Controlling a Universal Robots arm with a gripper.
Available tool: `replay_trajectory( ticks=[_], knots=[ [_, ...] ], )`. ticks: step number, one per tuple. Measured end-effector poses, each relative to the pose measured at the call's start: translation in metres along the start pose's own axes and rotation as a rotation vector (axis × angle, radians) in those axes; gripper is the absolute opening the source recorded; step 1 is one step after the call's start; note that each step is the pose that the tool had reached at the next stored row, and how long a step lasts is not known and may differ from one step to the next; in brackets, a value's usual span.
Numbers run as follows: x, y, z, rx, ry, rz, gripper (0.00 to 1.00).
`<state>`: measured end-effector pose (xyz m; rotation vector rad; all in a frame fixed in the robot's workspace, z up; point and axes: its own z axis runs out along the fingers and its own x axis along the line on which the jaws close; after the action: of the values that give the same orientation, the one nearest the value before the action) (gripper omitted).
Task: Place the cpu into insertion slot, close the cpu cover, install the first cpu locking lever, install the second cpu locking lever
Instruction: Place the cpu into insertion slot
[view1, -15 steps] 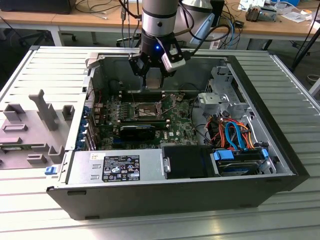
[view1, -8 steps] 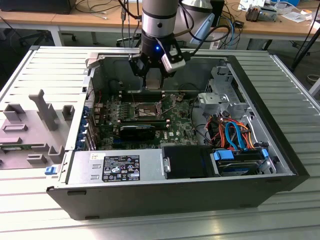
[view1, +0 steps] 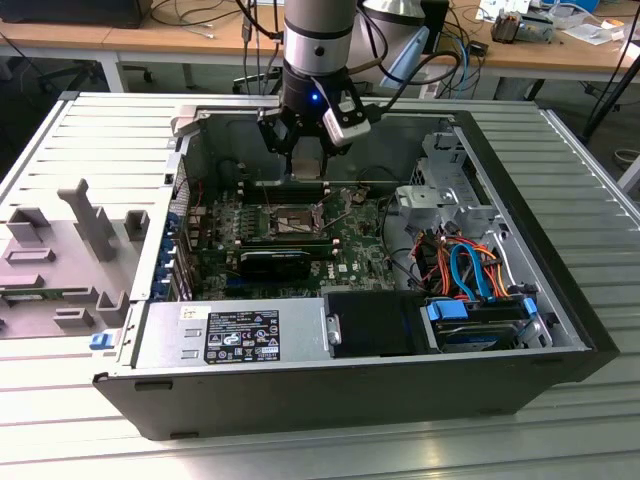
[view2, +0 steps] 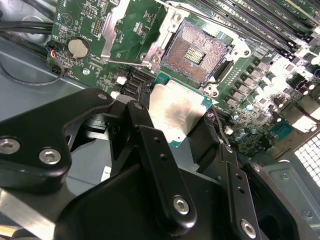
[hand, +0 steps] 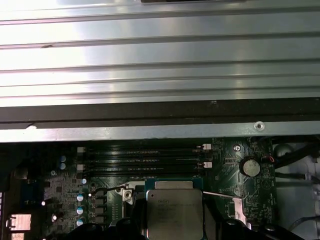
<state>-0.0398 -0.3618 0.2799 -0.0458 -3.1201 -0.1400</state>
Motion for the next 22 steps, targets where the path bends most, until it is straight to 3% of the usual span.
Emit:
replay_trajectory(
  ticks=[22],
  knots=[
    [0.0, -0.0002, 0.0018, -0.0003, -0.0011, 0.012, 0.55]
  ],
)
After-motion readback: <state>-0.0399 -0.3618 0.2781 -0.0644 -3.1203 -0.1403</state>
